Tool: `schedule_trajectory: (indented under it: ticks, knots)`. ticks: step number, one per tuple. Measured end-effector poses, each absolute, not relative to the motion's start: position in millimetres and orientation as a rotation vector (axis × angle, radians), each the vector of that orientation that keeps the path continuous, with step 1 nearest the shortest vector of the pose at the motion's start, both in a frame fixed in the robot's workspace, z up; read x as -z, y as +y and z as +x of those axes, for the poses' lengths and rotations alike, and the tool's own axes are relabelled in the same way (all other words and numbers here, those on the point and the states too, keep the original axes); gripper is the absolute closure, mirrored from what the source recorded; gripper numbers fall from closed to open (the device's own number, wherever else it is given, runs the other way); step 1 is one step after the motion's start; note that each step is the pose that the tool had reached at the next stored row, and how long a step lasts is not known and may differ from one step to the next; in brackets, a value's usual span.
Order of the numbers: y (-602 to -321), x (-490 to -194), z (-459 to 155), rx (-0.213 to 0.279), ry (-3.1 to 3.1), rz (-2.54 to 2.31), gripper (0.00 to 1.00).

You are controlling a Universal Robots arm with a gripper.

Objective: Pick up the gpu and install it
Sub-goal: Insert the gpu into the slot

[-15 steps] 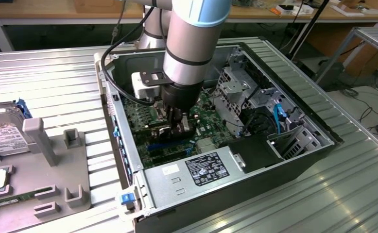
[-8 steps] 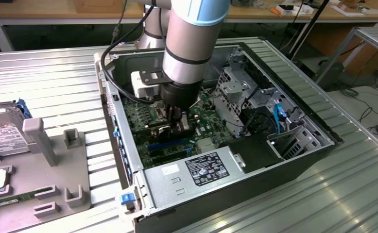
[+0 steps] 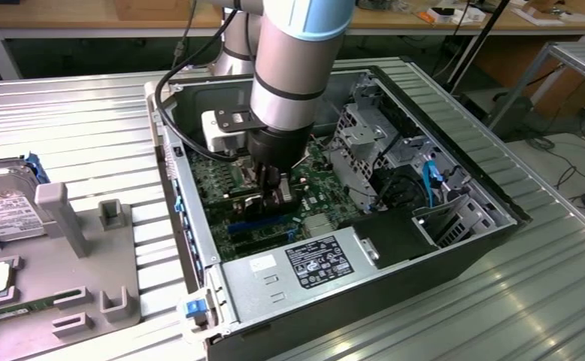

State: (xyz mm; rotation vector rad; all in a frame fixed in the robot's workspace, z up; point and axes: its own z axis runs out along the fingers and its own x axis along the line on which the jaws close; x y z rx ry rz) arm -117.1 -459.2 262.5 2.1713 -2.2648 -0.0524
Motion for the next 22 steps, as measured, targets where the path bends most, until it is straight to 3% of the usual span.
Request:
schedule_trajectory:
  ticks: [22]
  knots:
    - [-459.2, -256.0, -117.5, 0.048, -2.267, 2.173, 0.73]
